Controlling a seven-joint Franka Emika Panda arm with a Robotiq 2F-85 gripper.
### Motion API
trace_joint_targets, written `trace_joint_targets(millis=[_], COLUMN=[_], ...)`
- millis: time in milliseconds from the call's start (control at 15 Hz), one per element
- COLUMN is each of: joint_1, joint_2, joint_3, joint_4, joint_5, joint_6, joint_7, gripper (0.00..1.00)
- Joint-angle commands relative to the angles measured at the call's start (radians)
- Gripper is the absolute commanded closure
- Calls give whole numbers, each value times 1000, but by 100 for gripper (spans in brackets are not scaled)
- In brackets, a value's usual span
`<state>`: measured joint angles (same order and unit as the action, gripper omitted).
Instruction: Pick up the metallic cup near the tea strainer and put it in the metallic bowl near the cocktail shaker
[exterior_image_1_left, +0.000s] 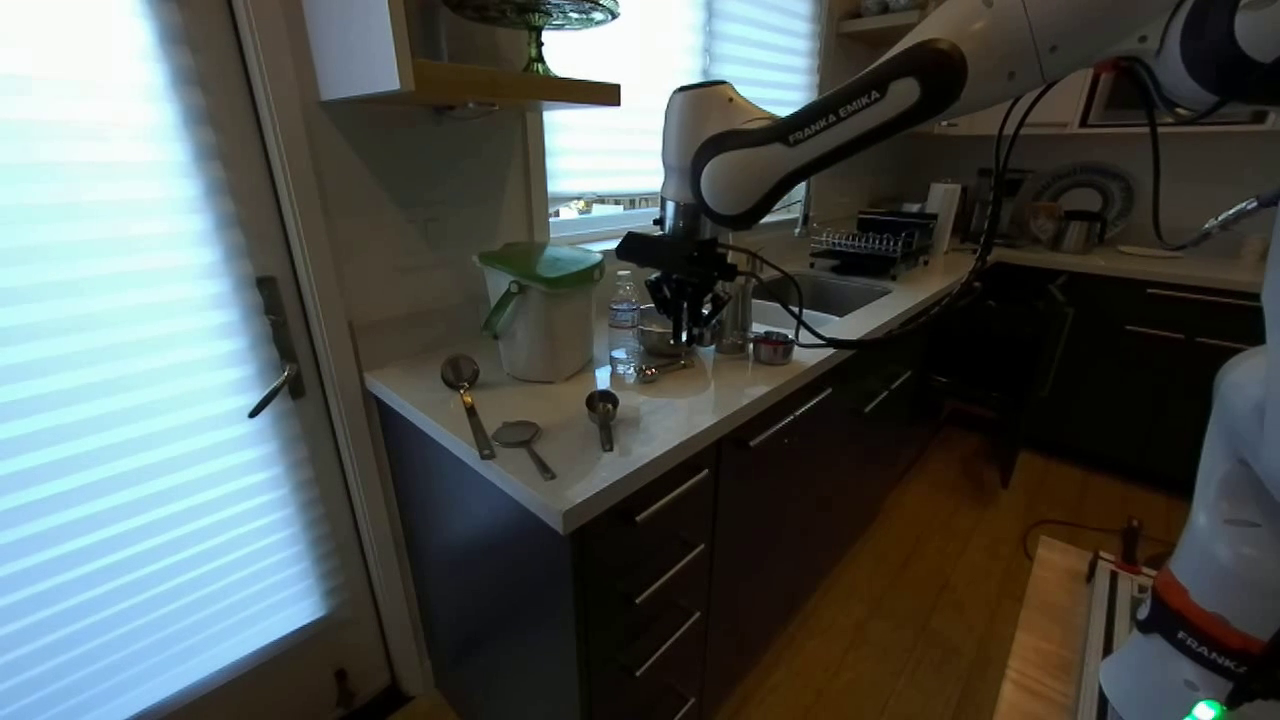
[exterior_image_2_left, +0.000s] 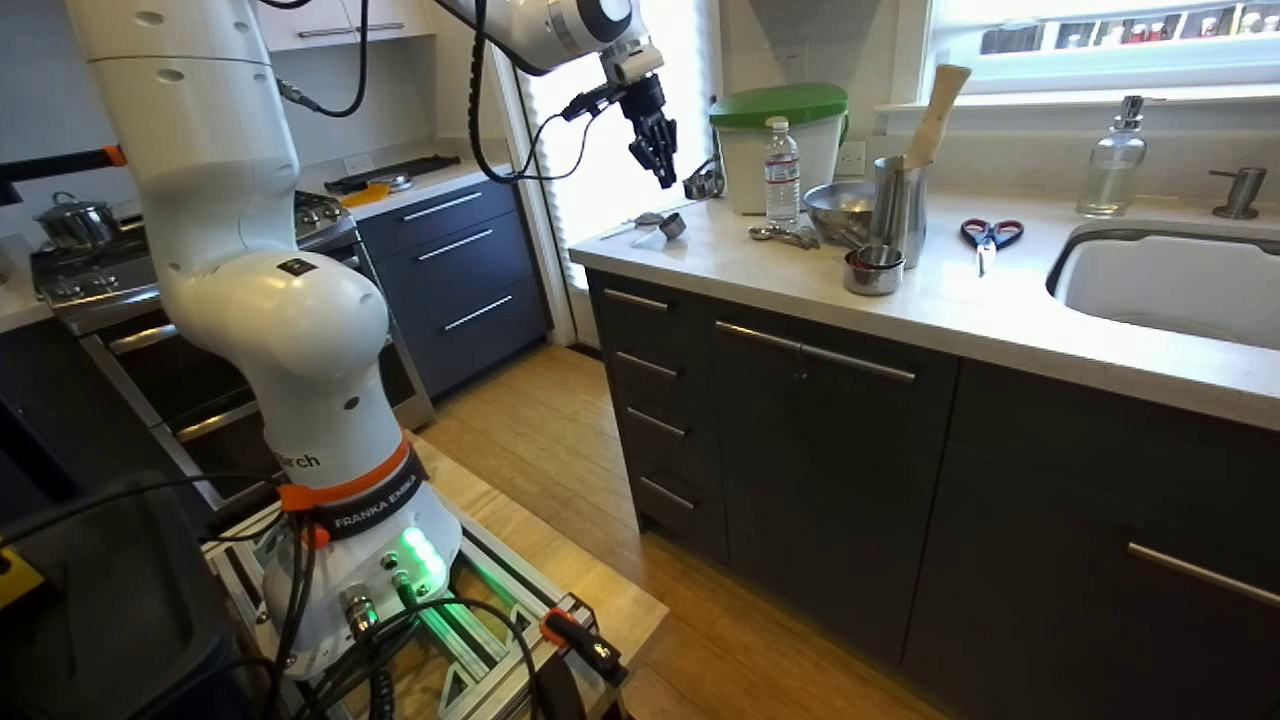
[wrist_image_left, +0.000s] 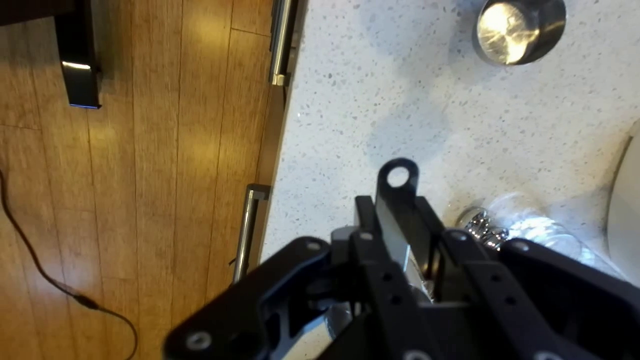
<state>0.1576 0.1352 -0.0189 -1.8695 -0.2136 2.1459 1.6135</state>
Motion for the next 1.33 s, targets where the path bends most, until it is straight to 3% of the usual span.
trace_joint_targets(millis=[0,733,1267], joint_1=[-43,-232,-310], joint_2=[-1,17,107], joint_3=[-4,-119,-164], joint_4=[11,15,43], joint_5=[12,162,281], joint_6=[-68,-93,106], joint_7=[26,22,-33], gripper=[95,95,95])
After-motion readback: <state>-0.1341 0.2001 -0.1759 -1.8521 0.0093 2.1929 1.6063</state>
